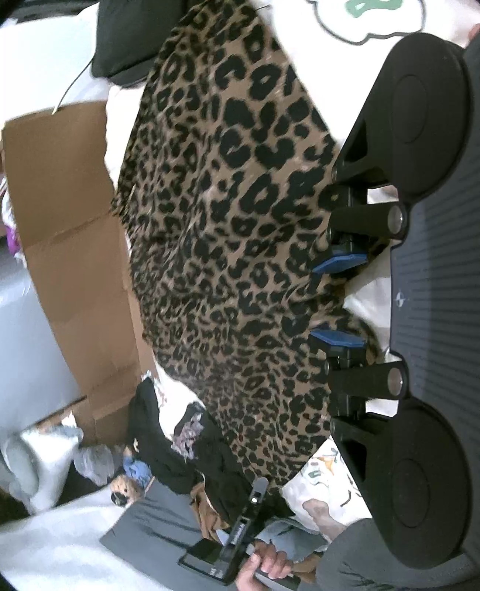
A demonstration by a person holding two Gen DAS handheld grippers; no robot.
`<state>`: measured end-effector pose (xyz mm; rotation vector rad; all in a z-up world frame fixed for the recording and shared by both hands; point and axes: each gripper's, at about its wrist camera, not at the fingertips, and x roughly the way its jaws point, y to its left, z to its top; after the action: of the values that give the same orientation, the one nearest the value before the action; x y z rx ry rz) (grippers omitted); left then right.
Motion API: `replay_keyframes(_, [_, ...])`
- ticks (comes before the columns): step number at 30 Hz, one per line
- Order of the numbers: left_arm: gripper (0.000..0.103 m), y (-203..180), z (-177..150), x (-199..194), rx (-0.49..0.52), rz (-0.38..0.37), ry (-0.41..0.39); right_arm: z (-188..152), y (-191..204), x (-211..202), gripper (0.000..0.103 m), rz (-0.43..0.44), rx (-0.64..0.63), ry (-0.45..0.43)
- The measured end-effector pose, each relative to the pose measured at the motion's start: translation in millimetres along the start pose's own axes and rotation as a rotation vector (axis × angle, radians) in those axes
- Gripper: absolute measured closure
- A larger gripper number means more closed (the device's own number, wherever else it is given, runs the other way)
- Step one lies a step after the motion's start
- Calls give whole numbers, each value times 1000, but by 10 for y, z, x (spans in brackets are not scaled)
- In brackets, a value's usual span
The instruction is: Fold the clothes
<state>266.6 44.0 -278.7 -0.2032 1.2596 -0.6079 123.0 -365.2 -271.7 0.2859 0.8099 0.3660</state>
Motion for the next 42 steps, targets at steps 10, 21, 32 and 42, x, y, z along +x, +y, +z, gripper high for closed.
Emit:
replay_keyframes(10, [97, -662, 132, 98, -2, -33, -36, 219, 203, 74, 64, -2, -138, -24])
replay_keyframes(21, [97, -1253, 296, 509, -6, -102, -69, 525, 288, 194, 64, 24, -169, -45])
replay_keyframes(32, [97, -1681, 212, 834, -29, -60, -66, 479, 363, 265, 63, 77, -158, -51])
replay_keyframes(42, [97, -1833, 177, 975, -122, -108, -82, 489, 321, 319, 63, 60, -123, -43])
